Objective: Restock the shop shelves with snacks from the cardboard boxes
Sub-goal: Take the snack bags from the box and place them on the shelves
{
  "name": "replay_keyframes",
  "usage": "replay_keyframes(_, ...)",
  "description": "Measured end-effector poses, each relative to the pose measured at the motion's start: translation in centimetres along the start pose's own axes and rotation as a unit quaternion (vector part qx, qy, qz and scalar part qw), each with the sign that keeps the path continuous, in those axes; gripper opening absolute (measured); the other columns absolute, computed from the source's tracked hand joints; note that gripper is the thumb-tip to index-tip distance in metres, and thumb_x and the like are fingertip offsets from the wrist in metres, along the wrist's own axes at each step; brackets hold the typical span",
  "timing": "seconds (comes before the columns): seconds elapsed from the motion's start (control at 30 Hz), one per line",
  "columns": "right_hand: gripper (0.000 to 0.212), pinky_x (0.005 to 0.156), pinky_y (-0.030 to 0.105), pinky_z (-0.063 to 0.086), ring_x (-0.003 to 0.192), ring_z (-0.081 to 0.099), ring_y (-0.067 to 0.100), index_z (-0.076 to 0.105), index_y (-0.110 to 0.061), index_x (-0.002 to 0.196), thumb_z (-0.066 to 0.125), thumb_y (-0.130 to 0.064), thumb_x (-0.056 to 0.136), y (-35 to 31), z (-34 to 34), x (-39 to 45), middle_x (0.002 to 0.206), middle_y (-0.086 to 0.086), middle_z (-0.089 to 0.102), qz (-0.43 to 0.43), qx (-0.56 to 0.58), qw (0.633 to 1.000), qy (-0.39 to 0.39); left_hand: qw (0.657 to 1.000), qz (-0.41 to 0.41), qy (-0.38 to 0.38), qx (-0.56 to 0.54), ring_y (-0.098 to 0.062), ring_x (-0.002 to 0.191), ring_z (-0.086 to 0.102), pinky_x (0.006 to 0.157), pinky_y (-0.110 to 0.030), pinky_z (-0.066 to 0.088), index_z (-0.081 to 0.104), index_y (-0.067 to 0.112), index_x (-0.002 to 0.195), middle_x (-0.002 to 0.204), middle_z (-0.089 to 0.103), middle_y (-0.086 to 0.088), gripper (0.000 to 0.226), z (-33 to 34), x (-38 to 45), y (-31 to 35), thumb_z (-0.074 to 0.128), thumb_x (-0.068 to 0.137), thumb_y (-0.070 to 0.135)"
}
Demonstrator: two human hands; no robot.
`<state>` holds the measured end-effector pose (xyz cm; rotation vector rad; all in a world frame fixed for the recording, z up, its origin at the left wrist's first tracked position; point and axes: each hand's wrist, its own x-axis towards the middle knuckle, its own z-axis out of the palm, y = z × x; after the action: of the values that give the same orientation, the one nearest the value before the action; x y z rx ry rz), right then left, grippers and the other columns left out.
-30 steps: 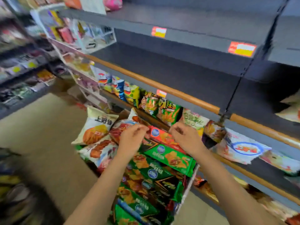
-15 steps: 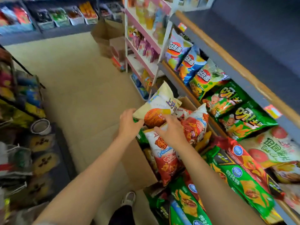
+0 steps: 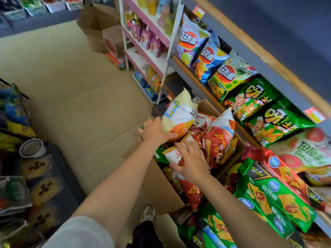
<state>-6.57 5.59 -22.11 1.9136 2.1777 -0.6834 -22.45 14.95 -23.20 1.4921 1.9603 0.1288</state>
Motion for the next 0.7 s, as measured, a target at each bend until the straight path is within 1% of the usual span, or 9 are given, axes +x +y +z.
replay_keyframes(0.07, 0.079, 0.123, 0.045, 0.005, 0.153, 0.000, 0.021, 0.017, -0.036, 0.155, 0.056, -0.060, 0.090, 0.0, 0.0, 0.1, 0.165, -0.002, 0.009, 0.002, 0.005, 1.000, -0.004, 0.999, 0.015, 0.001, 0.039, -0.029, 0.135, 0.041, 0.110, -0.055, 0.024, 0.045, 0.018, 0.135, 0.139, 0.049, -0.010, 0.101, 0.1, 0.3, 0.7, 0.075, 0.058, 0.077)
replay_keyframes(0.13, 0.079, 0.124, 0.045, 0.005, 0.153, 0.000, 0.022, 0.018, -0.036, 0.155, 0.056, -0.059, 0.090, 0.1, 0.0, 0.3, 0.165, -0.002, 0.009, 0.003, 0.009, 1.000, -0.002, 0.999, 0.028, 0.004, 0.023, -0.028, 0.127, 0.051, 0.105, -0.049, 0.032, 0.046, 0.016, 0.127, 0.131, 0.057, -0.007, 0.092, 0.5, 0.6, 1.1, 0.079, 0.060, 0.071)
replay_keyframes(0.2, 0.080, 0.124, 0.045, 0.005, 0.153, 0.001, 0.022, 0.019, -0.035, 0.155, 0.057, -0.059, 0.090, 0.3, 0.2, 0.4, 0.165, -0.001, 0.010, 0.001, 0.013, 1.000, 0.003, 0.999, 0.029, 0.007, -0.036, -0.029, 0.115, 0.060, 0.088, -0.040, 0.043, 0.044, 0.015, 0.119, 0.121, 0.062, -0.006, 0.081, 0.7, 0.6, 1.2, 0.083, 0.064, 0.059)
replay_keyframes(0.27, 0.079, 0.123, 0.045, 0.005, 0.153, 0.003, 0.022, 0.020, -0.035, 0.155, 0.058, -0.059, 0.090, 0.4, 0.2, 0.5, 0.165, -0.002, 0.012, -0.002, 0.021, 1.000, 0.010, 0.997, 0.027, 0.019, -0.074, -0.030, 0.108, 0.062, 0.073, -0.035, 0.043, 0.042, 0.017, 0.121, 0.117, 0.064, -0.005, 0.079, 0.8, 0.3, 1.0, 0.085, 0.066, 0.053)
replay_keyframes(0.37, 0.081, 0.124, 0.043, 0.007, 0.153, 0.005, 0.021, 0.024, -0.033, 0.155, 0.062, -0.059, 0.087, 0.3, 0.1, 0.3, 0.164, -0.002, 0.014, -0.008, 0.042, 0.999, 0.013, 0.992, 0.021, 0.046, -0.119, -0.029, 0.106, 0.062, 0.075, -0.037, 0.049, 0.040, 0.020, 0.133, 0.119, 0.064, -0.003, 0.084, 0.0, -0.4, 0.5, 0.084, 0.069, 0.050)
replay_keyframes(0.43, 0.084, 0.123, 0.040, 0.013, 0.151, 0.013, 0.019, 0.029, -0.031, 0.153, 0.069, -0.056, 0.084, 0.1, -0.6, 0.0, 0.162, -0.003, 0.021, -0.014, 0.117, 0.992, 0.031, 0.976, 0.020, 0.080, -0.201, -0.027, 0.106, 0.062, 0.080, -0.037, 0.051, 0.042, 0.020, 0.135, 0.119, 0.065, -0.002, 0.085, -1.1, -1.0, 0.1, 0.086, 0.067, 0.046)
replay_keyframes(0.57, 0.074, 0.112, 0.026, 0.031, 0.138, 0.035, 0.006, 0.038, -0.027, 0.148, 0.074, -0.045, 0.085, -0.3, -4.7, -1.9, 0.148, -0.012, 0.039, -0.018, 0.327, 0.930, 0.167, 0.926, 0.033, 0.136, -0.352, -0.015, 0.099, 0.063, 0.083, -0.031, 0.051, 0.051, 0.026, 0.125, 0.106, 0.064, 0.013, 0.076, -4.4, -3.3, 0.0, 0.092, 0.063, 0.038)
replay_keyframes(0.63, 0.071, 0.111, 0.024, 0.035, 0.135, 0.041, 0.006, 0.040, -0.024, 0.146, 0.073, -0.043, 0.086, -0.3, -7.6, -3.1, 0.144, -0.009, 0.044, -0.005, 0.398, 0.886, 0.237, 0.898, 0.067, 0.101, -0.423, -0.011, 0.096, 0.066, 0.084, -0.029, 0.054, 0.054, 0.029, 0.114, 0.105, 0.067, 0.014, 0.066, -6.3, -4.6, 1.0, 0.094, 0.062, 0.029)
replay_keyframes(0.7, 0.073, 0.109, 0.025, 0.039, 0.132, 0.046, 0.008, 0.040, -0.020, 0.144, 0.069, -0.047, 0.083, 0.4, -10.6, -4.1, 0.140, -0.004, 0.048, 0.017, 0.465, 0.838, 0.284, 0.882, 0.112, 0.023, -0.457, -0.009, 0.097, 0.070, 0.085, -0.031, 0.056, 0.058, 0.032, 0.110, 0.107, 0.072, 0.009, 0.063, -7.7, -6.1, 2.9, 0.096, 0.059, 0.029)
